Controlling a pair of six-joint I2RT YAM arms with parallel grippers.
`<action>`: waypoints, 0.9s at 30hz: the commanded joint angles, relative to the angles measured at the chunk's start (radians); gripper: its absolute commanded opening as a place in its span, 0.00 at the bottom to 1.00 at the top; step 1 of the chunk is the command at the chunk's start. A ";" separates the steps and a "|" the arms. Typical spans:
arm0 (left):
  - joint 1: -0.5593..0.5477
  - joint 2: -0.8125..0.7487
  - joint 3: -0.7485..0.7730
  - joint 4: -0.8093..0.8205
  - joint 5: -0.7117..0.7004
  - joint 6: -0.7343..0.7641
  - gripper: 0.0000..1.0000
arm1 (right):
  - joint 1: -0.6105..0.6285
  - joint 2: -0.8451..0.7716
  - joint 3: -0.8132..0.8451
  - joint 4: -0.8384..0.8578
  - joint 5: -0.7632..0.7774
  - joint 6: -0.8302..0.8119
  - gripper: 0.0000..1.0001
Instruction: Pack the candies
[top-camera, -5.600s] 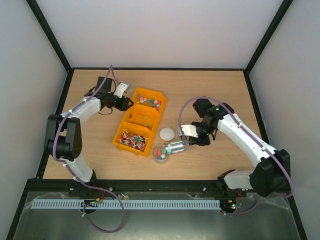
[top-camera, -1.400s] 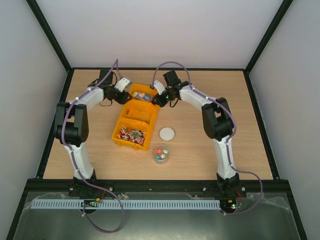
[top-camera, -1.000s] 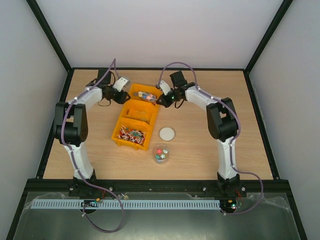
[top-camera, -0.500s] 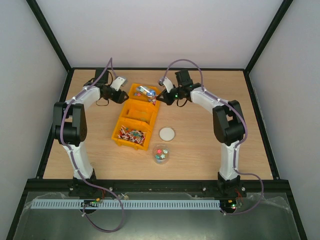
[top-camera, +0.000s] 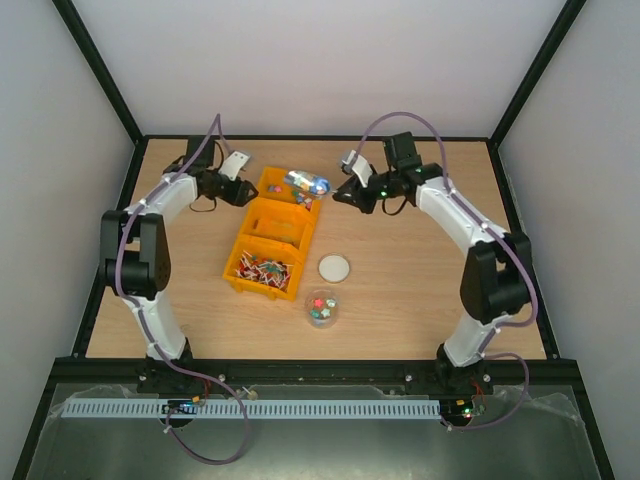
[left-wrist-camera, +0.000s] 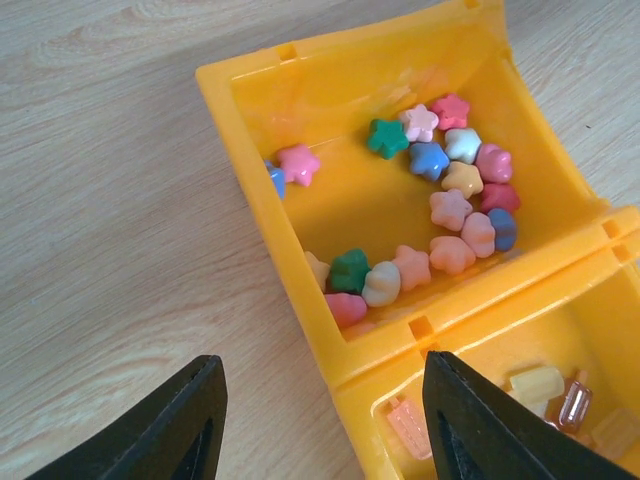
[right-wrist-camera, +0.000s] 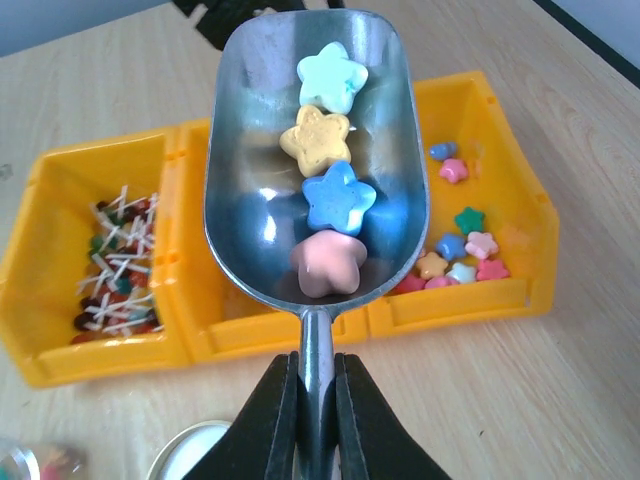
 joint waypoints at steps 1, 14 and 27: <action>0.005 -0.066 -0.040 -0.006 0.021 -0.011 0.57 | -0.012 -0.123 -0.063 -0.183 -0.078 -0.163 0.02; 0.005 -0.177 -0.141 -0.009 0.016 -0.008 0.63 | -0.012 -0.384 -0.269 -0.514 -0.027 -0.541 0.01; 0.006 -0.209 -0.186 0.011 0.021 -0.037 0.64 | 0.052 -0.492 -0.387 -0.673 0.157 -0.744 0.01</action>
